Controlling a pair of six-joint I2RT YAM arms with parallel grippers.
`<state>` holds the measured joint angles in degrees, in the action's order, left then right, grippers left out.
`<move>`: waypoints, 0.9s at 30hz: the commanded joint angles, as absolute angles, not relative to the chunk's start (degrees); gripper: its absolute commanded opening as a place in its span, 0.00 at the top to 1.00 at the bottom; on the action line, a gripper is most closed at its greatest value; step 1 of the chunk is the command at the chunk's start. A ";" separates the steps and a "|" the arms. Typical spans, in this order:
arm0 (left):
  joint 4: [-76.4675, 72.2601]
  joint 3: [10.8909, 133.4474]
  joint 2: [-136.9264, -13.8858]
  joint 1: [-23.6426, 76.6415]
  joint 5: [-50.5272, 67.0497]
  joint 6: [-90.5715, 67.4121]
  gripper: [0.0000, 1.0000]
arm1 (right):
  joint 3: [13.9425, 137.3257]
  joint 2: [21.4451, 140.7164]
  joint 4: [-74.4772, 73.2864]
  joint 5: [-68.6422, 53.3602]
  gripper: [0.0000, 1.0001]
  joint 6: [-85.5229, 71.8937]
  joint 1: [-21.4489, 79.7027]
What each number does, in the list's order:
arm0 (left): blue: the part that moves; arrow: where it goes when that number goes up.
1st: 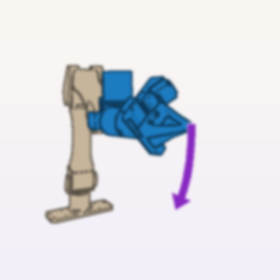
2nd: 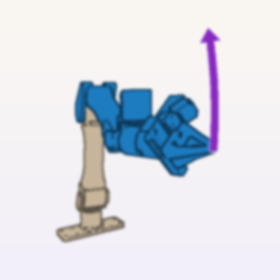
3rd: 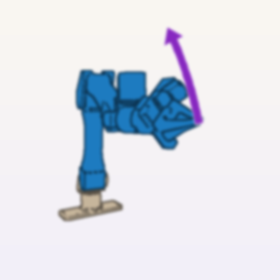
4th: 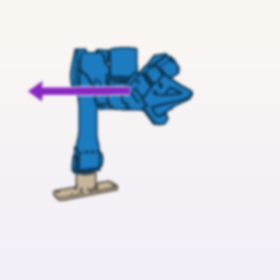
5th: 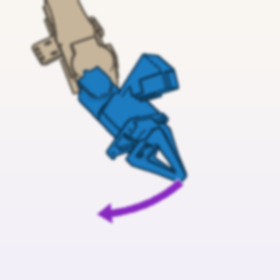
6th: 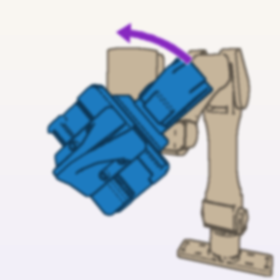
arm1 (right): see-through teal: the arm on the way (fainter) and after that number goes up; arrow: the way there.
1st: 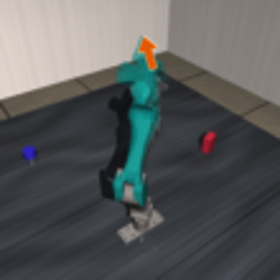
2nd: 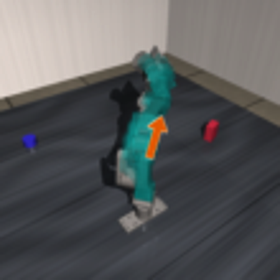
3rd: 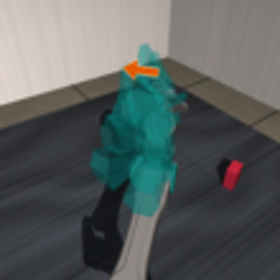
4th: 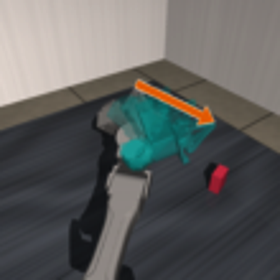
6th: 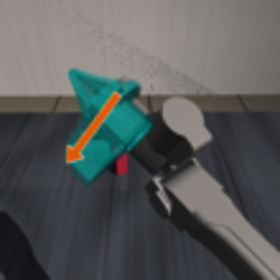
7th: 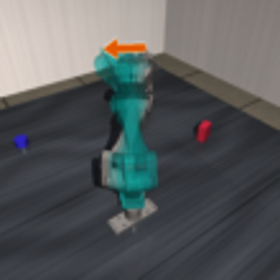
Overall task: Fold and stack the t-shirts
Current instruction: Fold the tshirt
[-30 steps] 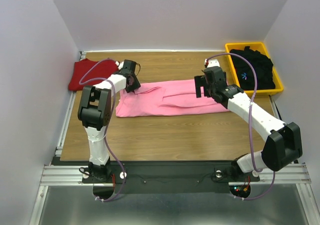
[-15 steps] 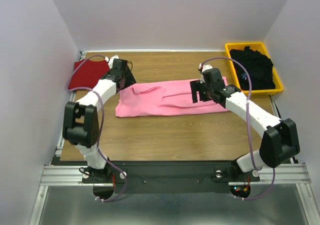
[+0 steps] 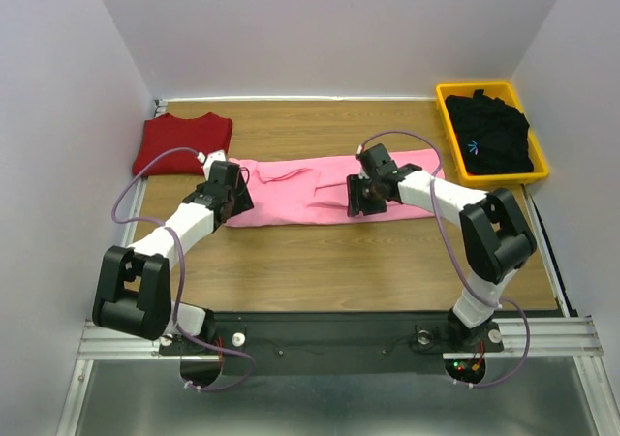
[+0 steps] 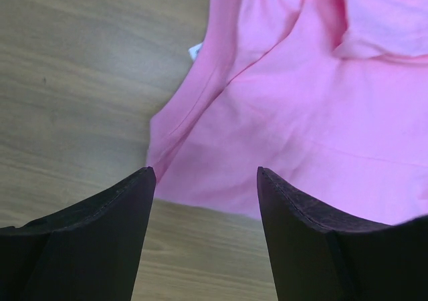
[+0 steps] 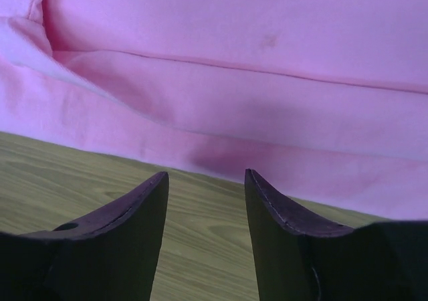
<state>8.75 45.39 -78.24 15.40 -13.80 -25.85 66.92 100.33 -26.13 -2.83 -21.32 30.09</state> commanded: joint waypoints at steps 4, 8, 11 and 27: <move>3.69 43.24 -74.71 15.56 -16.26 -23.99 0.26 | 69.96 103.18 -22.41 -2.56 0.52 -26.45 30.85; 3.52 43.07 -75.15 15.56 -15.73 -23.99 0.26 | 70.66 104.85 -22.33 -0.88 0.53 -26.37 30.76; 3.43 42.98 -75.41 15.56 -15.64 -23.91 0.27 | 71.89 105.64 -22.32 1.21 0.53 -26.02 30.76; 3.95 43.42 -74.45 15.64 -14.33 -23.47 0.27 | 82.86 112.32 -22.41 15.99 0.55 -21.45 29.98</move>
<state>5.19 43.24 -76.97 15.40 -14.17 -24.40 78.28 111.20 -24.73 10.28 -23.97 30.46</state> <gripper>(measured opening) 0.735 0.457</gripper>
